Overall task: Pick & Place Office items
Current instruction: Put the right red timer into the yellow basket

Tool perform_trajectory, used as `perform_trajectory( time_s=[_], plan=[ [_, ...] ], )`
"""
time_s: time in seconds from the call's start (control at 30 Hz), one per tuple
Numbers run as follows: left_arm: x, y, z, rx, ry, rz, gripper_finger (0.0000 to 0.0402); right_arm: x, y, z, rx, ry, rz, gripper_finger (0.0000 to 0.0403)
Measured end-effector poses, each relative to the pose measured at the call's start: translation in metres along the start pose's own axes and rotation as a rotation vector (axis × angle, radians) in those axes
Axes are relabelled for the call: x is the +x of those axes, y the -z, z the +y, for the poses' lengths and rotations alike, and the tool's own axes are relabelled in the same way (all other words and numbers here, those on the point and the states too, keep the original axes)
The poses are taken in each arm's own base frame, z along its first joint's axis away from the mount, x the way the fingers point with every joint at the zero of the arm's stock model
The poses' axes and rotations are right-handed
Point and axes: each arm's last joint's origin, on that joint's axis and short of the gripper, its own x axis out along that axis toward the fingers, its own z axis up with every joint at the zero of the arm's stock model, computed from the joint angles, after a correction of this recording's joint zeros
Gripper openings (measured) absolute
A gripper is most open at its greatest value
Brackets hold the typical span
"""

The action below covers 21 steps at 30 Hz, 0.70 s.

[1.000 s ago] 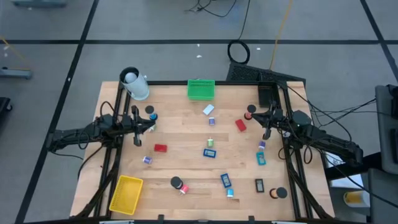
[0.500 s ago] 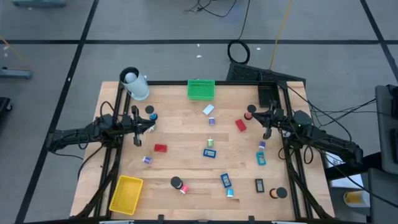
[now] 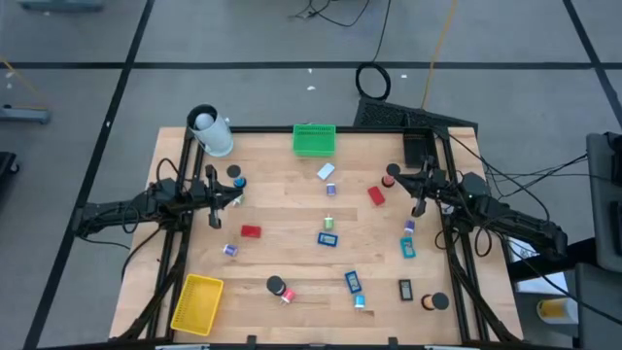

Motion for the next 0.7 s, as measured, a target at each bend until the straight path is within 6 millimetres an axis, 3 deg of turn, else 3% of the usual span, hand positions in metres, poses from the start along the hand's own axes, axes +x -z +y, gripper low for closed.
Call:
perform_trajectory(
  time_s=[0.33,0.57,0.7],
  plan=[
    [-0.0001,-0.0049,0.0003,-0.021,-0.002,-0.050,0.0037,-0.0003,-0.0079,0.0010,0.059,-0.027,-0.080,0.0009],
    [-0.0004,-0.0085,0.0006,-0.173,0.002,-0.089,0.0037,0.0017,-0.0055,-0.0016,0.100,0.053,-0.059,0.0009],
    [-0.0004,-0.0092,0.0007,-0.176,0.001,-0.095,0.0037,0.0053,-0.0016,-0.0026,0.103,0.072,-0.008,0.0009]
  ],
)
